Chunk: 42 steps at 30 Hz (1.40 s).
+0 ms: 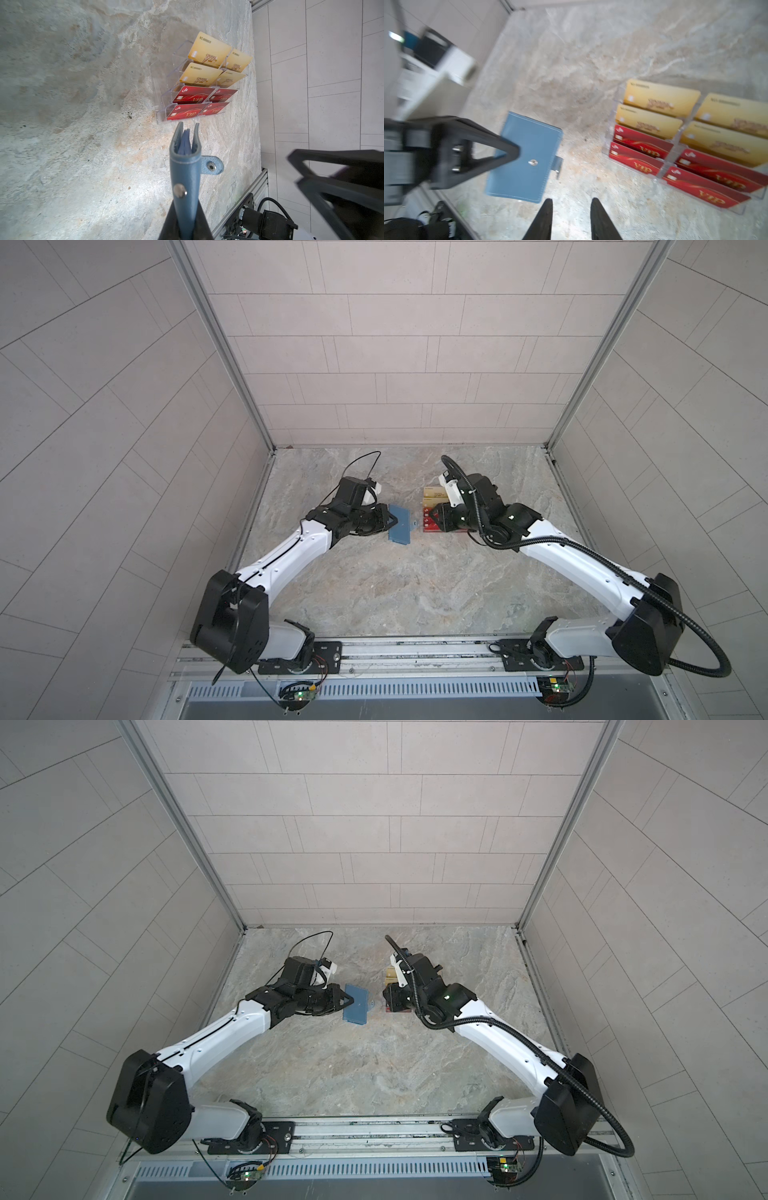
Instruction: Put the credit cards into the card holder
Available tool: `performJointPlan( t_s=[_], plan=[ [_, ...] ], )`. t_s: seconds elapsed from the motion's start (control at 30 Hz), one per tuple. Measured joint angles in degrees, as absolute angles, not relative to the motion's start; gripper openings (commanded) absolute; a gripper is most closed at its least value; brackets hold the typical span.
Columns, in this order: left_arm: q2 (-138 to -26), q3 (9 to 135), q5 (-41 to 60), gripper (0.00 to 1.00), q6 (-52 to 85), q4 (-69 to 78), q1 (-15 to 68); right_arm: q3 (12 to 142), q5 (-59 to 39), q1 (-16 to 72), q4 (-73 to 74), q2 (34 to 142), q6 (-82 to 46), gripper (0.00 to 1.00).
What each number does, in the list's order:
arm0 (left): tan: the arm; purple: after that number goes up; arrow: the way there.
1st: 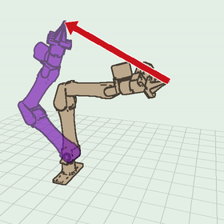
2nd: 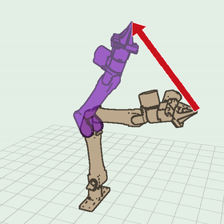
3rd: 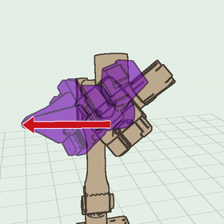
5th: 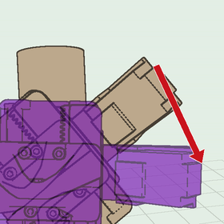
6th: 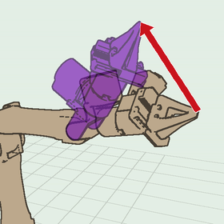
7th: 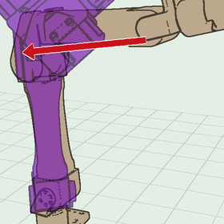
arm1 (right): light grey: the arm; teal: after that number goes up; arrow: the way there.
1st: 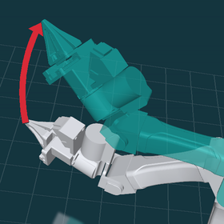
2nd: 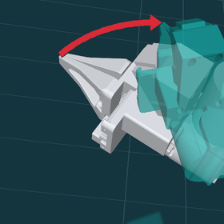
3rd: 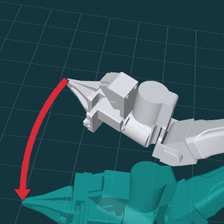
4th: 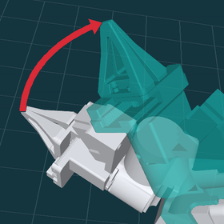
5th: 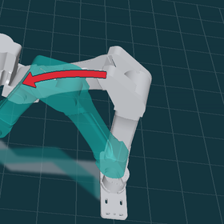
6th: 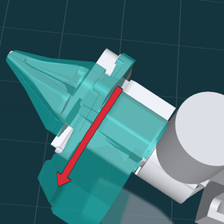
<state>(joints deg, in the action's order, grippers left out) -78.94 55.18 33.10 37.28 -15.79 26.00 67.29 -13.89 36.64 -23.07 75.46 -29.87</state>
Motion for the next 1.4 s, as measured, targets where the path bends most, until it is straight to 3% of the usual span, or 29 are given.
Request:
performJointPlan(
  t_s=[0.17,0.4,0.77,1.07,1.2,1.27,1.4],
  plan=[
    [-78.72,55.27,35.35,0.00,37.47,-14.52,26.28,68.51,-24.32,37.32,-13.08,76.09,-34.65,0.26],
    [-75.81,55.66,40.14,0.00,37.76,-12.53,26.28,58.83,-35.09,36.93,-0.78,79.99,-42.35,0.24],
    [-73.23,53.10,47.99,0.00,40.21,-5.34,25.76,49.56,-44.47,24.69,3.36,71.53,-45.41,0.21],
    [-73.34,47.35,54.06,0.00,48.75,9.82,25.36,44.34,-50.41,21.28,7.29,69.69,-45.74,0.30],
    [-73.63,46.00,56.42,0.00,53.25,16.56,25.15,43.11,-52.62,20.86,9.85,69.69,-45.71,0.45],
    [-73.63,45.91,57.63,0.00,54.72,19.11,25.15,42.28,-54.13,20.56,12.21,69.69,-46.30,0.57],
    [-73.49,45.91,59.00,0.00,54.50,19.64,25.12,39.44,-57.80,17.72,19.57,69.93,-49.80,0.61]
  ],
)
